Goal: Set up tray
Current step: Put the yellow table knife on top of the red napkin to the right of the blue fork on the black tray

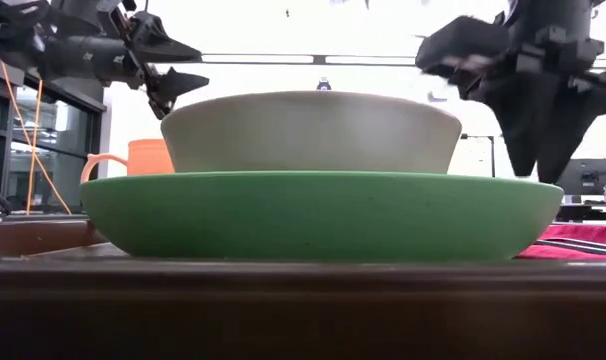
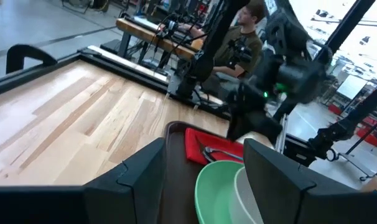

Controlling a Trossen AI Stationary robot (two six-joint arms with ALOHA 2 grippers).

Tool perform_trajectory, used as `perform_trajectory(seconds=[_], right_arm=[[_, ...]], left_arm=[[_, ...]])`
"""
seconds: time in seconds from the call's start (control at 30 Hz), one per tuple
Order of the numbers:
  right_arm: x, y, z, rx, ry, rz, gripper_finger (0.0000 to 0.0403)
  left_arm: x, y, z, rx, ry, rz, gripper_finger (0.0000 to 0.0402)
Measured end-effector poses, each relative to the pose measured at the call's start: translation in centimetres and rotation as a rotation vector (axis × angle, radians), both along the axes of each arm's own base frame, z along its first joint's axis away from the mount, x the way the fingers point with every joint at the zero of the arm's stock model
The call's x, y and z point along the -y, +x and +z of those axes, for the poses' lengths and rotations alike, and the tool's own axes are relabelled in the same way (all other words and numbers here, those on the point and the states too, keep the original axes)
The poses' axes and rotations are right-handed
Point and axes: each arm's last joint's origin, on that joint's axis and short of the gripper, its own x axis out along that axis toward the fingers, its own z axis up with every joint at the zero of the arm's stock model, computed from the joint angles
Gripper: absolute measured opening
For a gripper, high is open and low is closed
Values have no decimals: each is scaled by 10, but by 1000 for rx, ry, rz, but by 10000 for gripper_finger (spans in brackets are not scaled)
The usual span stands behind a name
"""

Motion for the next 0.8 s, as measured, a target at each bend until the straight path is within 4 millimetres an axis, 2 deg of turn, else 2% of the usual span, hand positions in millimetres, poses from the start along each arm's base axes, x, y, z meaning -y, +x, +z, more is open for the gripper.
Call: perform_trajectory(seconds=[0.17, 0.4, 0.8], right_arm=[[13, -15, 26, 59, -95, 29, 73], [40, -23, 55, 186, -259, 69, 73], [82, -33, 82, 252, -488, 143, 73]], left_arm=[[6, -12, 3, -21, -21, 7, 244], [13, -29, 10, 6, -18, 38, 244], [20, -46, 1, -91, -124, 99, 244]])
